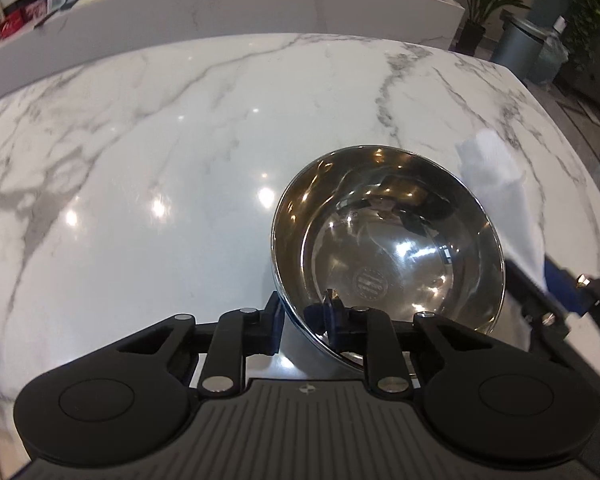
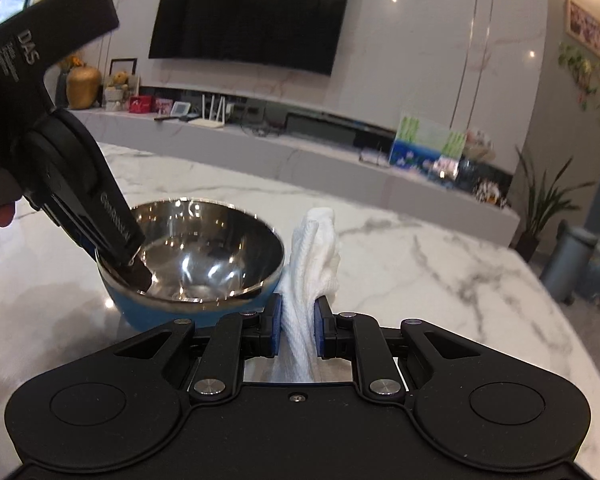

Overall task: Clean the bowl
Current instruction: 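Keep wiping the bowl outside with the cloth in the right gripper while the left gripper holds the rim, then set the bowl flat and open the left gripper while the right gripper releases the cloth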

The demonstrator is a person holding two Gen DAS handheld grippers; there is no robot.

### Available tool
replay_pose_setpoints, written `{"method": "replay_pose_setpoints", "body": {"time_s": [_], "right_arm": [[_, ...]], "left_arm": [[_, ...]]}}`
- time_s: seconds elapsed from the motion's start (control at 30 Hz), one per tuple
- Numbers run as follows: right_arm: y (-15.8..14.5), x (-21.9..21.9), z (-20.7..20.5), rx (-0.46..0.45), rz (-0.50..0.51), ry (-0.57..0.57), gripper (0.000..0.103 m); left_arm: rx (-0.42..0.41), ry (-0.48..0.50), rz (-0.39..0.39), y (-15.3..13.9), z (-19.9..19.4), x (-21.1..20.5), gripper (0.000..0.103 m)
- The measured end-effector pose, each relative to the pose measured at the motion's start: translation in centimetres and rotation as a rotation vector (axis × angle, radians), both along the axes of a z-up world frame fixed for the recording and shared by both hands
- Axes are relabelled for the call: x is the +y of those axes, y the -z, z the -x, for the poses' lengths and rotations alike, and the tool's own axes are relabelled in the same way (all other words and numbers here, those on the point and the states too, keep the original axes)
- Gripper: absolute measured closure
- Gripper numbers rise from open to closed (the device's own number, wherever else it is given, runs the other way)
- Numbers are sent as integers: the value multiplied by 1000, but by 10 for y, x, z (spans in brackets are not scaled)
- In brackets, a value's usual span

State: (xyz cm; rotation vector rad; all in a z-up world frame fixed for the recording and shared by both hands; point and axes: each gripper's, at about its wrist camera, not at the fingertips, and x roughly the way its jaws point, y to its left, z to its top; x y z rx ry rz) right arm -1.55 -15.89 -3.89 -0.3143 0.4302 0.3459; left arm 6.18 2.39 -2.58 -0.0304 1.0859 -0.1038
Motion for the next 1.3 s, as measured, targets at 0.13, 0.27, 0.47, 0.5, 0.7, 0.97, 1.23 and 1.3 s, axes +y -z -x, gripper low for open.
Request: {"method": "replay_pose_setpoints", "body": {"time_s": [0.13, 0.27, 0.47, 0.5, 0.7, 0.97, 1.23, 1.3], "right_arm": [[5, 3, -1, 24, 23, -20, 89], [12, 5, -4, 58, 38, -35, 89], [22, 11, -6, 133, 44, -53, 89], [23, 12, -7, 145, 41, -51, 89], [22, 8, -9, 181, -17, -16, 88], [16, -13, -23, 169, -110, 160, 88], [22, -21, -27, 244, -157, 194, 68], [21, -22, -25, 248, -167, 194, 60]], "left_arm": [[-19, 37, -32, -2, 1, -5, 84], [-15, 36, -17, -1, 1, -4, 84], [-16, 15, -2, 0, 2, -3, 84], [-19, 11, 0, 1, 2, -3, 84], [-35, -20, 19, 2, 5, -1, 84], [-181, -107, 87, -21, 24, 6, 54], [-268, -105, 135, -40, 32, 1, 26], [-270, -105, 133, -40, 33, -1, 25]]}}
